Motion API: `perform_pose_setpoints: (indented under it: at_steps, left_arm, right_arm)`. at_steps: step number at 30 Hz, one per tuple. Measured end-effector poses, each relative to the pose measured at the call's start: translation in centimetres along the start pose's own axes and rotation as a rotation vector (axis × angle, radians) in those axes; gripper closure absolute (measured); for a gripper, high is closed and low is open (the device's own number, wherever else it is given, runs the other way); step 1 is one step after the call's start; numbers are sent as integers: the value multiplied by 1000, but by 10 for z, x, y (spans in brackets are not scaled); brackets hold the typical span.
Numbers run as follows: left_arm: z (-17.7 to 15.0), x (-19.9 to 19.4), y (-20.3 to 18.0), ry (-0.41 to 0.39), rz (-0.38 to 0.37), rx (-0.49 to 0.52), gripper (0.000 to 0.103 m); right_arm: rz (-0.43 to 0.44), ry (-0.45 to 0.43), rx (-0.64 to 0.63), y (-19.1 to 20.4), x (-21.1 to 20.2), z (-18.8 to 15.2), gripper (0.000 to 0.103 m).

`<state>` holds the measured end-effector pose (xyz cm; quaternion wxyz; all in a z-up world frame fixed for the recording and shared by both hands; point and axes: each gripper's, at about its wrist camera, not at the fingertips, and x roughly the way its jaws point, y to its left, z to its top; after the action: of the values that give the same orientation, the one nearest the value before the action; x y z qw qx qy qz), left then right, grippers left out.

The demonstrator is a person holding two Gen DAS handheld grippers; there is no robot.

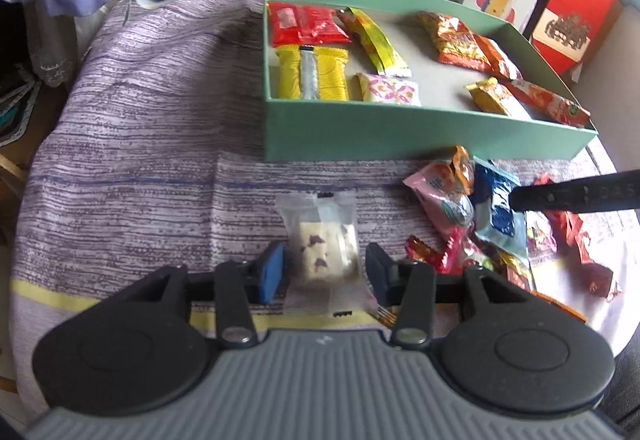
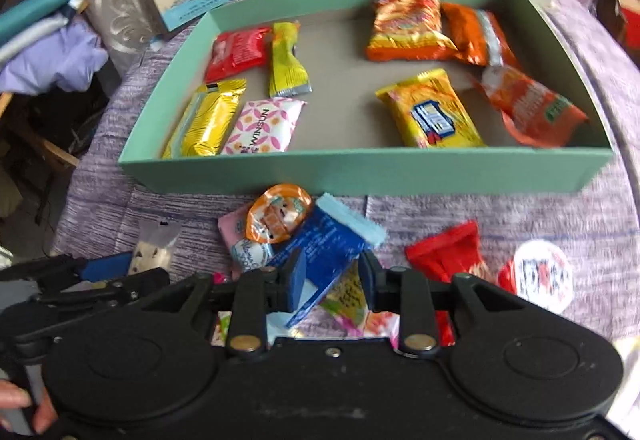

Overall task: Organize snacks
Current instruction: 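Grasp the clear-wrapped nougat with the left tool while the right tool grasps the blue bar, then lower the nougat into the box with the left tool while the right tool drops the blue bar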

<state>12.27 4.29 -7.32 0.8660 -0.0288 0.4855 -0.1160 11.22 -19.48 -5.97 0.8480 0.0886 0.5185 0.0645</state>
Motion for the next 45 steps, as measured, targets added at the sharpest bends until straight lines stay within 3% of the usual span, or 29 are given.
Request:
perform_pose_setpoints:
  at_steps: [3, 7, 13, 21, 23, 24, 25, 32, 37, 45]
  left_arm:
    - [-1, -1, 5, -7, 0, -10, 53]
    - [-4, -3, 9, -13, 2, -16, 46]
    - [-8, -4, 7, -18, 10, 7, 45]
    - [-8, 2, -12, -22, 38, 76, 45]
    - [-8, 4, -16, -29, 47, 93, 53]
    - [-9, 4, -18, -34, 60, 103, 64]
    - [-8, 4, -19, -35, 66, 103, 69]
    - [-8, -9, -6, -16, 43, 25, 70]
    - [-2, -34, -13, -55, 26, 19, 70]
    - [56, -50, -44, -141, 4, 57, 70]
  right_arm:
    - [20, 21, 38, 3, 3, 4, 70]
    - [-24, 27, 27, 14, 14, 9, 59]
    - [-78, -2, -42, 31, 31, 3, 59]
    - [-104, -26, -134, 35, 23, -9, 63]
    - [-102, -30, -139, 34, 23, -10, 63]
    - [-101, -34, -144, 34, 23, -11, 63]
    - [-101, -44, -151, 34, 23, -12, 64]
    - [14, -54, -87, 16, 5, -14, 67]
    - [106, -68, -38, -4, -19, -17, 67]
    - [179, -191, 49, -36, -60, 15, 67]
